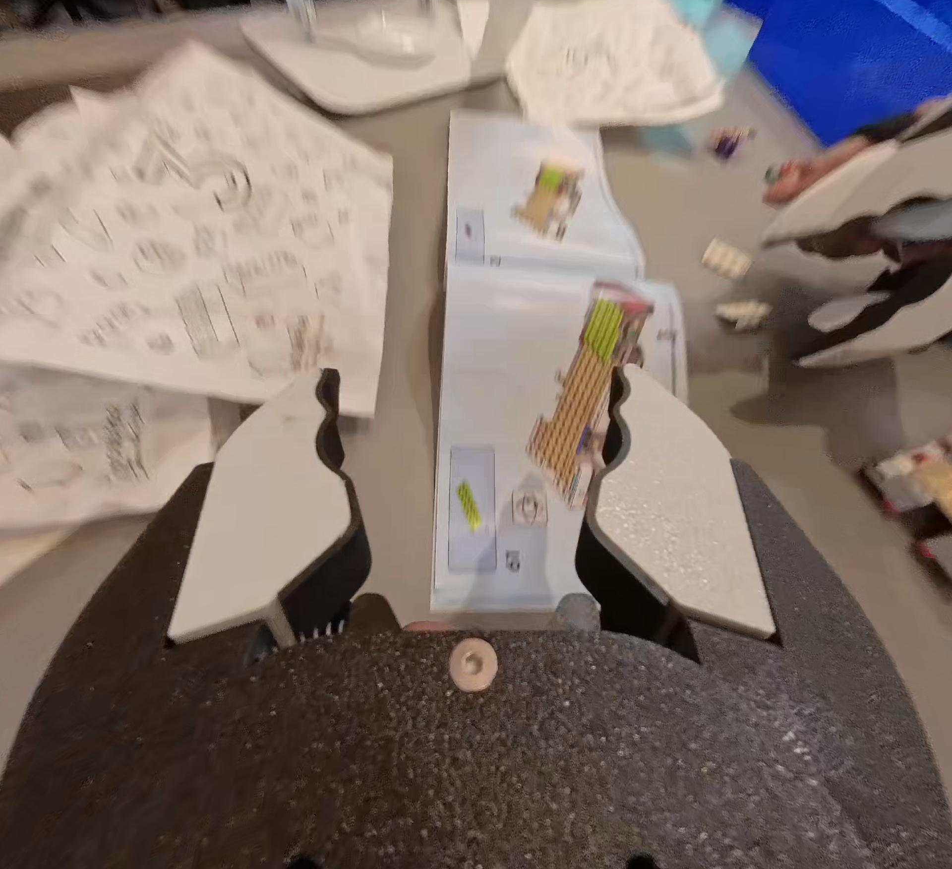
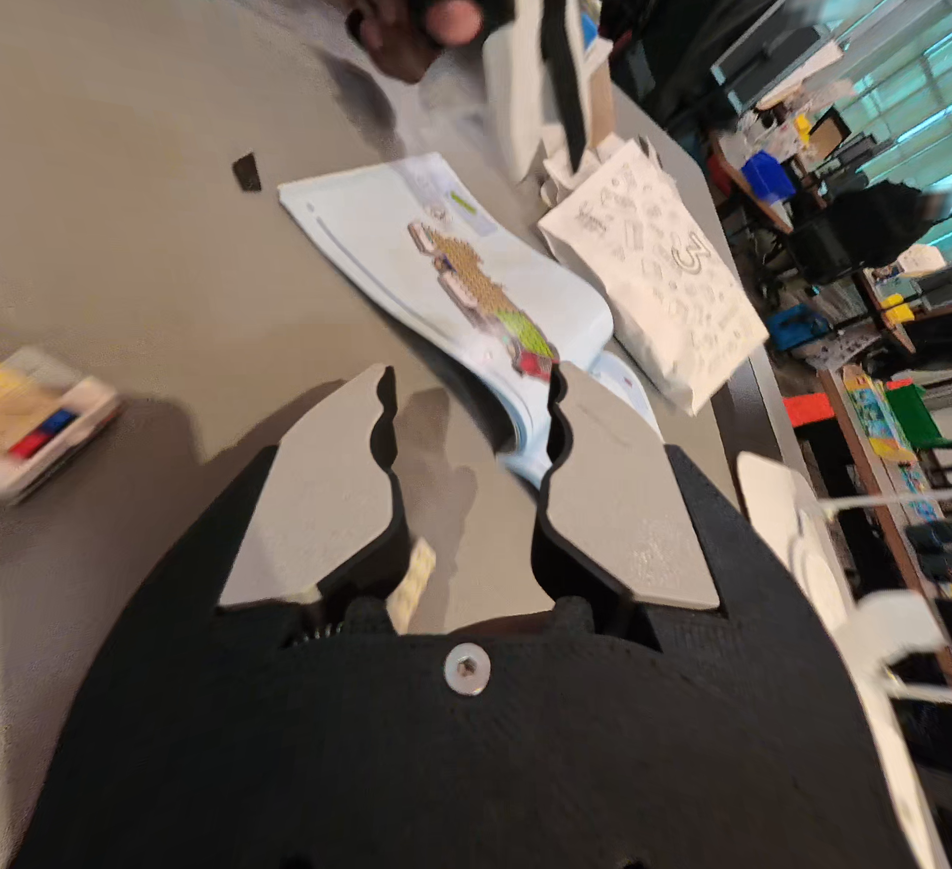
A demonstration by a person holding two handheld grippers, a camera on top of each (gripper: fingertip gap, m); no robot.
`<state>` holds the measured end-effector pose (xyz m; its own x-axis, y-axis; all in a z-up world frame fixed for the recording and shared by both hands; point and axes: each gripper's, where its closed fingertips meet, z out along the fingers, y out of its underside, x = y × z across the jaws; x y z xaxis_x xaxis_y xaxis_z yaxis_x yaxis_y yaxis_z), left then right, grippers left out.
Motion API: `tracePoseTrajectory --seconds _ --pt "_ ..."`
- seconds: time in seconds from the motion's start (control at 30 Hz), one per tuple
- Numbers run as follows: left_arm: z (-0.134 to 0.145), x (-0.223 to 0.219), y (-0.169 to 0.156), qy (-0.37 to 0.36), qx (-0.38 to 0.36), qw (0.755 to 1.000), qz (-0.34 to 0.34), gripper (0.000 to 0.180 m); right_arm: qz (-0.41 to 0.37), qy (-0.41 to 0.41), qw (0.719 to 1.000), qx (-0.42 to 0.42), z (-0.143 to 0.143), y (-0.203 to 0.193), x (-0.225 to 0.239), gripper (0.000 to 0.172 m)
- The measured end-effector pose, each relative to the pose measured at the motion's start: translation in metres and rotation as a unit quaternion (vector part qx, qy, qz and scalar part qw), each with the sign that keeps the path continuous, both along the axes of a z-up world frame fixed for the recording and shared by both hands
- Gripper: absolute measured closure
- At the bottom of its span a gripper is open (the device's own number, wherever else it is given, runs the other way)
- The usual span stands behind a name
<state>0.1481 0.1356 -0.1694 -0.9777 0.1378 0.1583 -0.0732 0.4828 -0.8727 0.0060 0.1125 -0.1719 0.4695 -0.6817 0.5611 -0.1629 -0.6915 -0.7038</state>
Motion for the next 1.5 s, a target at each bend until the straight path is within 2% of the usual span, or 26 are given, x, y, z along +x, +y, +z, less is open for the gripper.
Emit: tracePoseTrajectory --seconds 0.03,0.1,0.23,0.4,0.57,0.8,1.07,1.23,1.5 --pt "-0.016 -0.001 0.007 -0.012 0.029 0.999 -0.005 0.081 0.011 0.0 1.0 -0.003 -0.007 0.007 0.01 0.116" --pt "-0.033 -0.004 0.019 -0.056 0.056 0.997 -0.024 0.081 0.026 0.001 0.998 -0.062 -0.024 0.016 0.025 0.117" --pt "-0.036 -0.016 0.03 -0.073 0.073 0.993 -0.065 0.081 0.064 -0.02 0.995 -0.078 -0.028 0.042 0.034 0.125" --pt "-0.048 -0.02 0.039 -0.067 0.104 0.989 -0.084 0.087 0.051 -0.005 0.994 -0.092 -0.031 0.042 0.04 0.129" --pt "-0.051 -0.032 0.041 -0.086 0.111 0.984 -0.113 0.092 0.027 -0.004 0.991 -0.129 -0.033 0.028 0.032 0.128" --pt "-0.06 -0.046 0.044 -0.123 0.133 0.973 -0.145 0.092 -0.007 -0.01 0.99 -0.14 -0.029 0.009 0.03 0.126" --pt "-0.061 -0.06 0.045 -0.127 0.136 0.968 -0.17 0.096 -0.027 -0.013 0.989 -0.143 -0.028 -0.005 0.031 0.125" --pt "-0.061 -0.073 0.044 -0.129 0.132 0.963 -0.194 0.096 -0.015 -0.017 0.991 -0.129 -0.026 -0.001 0.03 0.126" --pt "-0.061 -0.081 0.042 -0.129 0.132 0.962 -0.202 0.096 0.017 -0.014 0.988 -0.15 -0.031 0.02 0.029 0.128"
